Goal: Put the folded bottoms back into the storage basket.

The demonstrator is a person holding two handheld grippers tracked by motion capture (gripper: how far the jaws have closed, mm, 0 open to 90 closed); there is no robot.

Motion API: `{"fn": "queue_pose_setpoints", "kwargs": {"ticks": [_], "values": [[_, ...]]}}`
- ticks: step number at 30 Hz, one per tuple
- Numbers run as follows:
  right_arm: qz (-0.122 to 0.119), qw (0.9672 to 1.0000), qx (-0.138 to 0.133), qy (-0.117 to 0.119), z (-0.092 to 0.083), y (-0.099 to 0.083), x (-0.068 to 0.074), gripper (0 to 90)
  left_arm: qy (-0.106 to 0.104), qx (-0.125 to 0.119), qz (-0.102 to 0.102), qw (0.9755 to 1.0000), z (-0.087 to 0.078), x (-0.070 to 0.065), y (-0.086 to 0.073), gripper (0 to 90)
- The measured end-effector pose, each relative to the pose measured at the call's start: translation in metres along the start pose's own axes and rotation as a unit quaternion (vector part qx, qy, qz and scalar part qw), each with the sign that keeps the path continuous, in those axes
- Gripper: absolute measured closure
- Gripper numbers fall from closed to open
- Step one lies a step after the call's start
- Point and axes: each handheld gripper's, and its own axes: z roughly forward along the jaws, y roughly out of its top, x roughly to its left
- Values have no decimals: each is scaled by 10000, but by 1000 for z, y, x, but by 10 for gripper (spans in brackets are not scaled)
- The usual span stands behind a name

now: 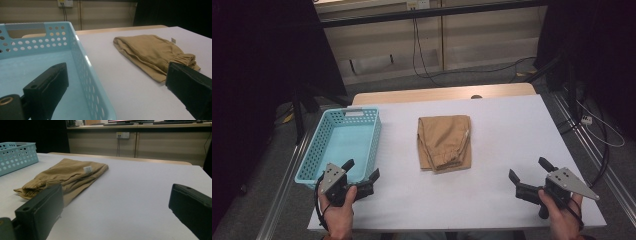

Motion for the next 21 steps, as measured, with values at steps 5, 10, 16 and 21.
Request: {"fn": "queue_pose_setpoints", "kwargs": {"ticks": [5, 10, 16, 21], "values": [[9, 10000, 49, 39, 1, -1, -1, 0, 129, 150, -187, 9996, 6, 0, 2, 49], [-121, 9998, 71, 120, 3, -1, 2, 0, 58, 194, -86, 9998, 13, -2, 7, 48], [-80, 9998, 74, 182, 4, -2, 1, 0, -40, 355, 65, 9993, 18, -8, 13, 57], [-62, 9998, 88, 194, 5, -2, 1, 0, -150, 362, 97, 9992, 23, -13, 17, 56]]}}
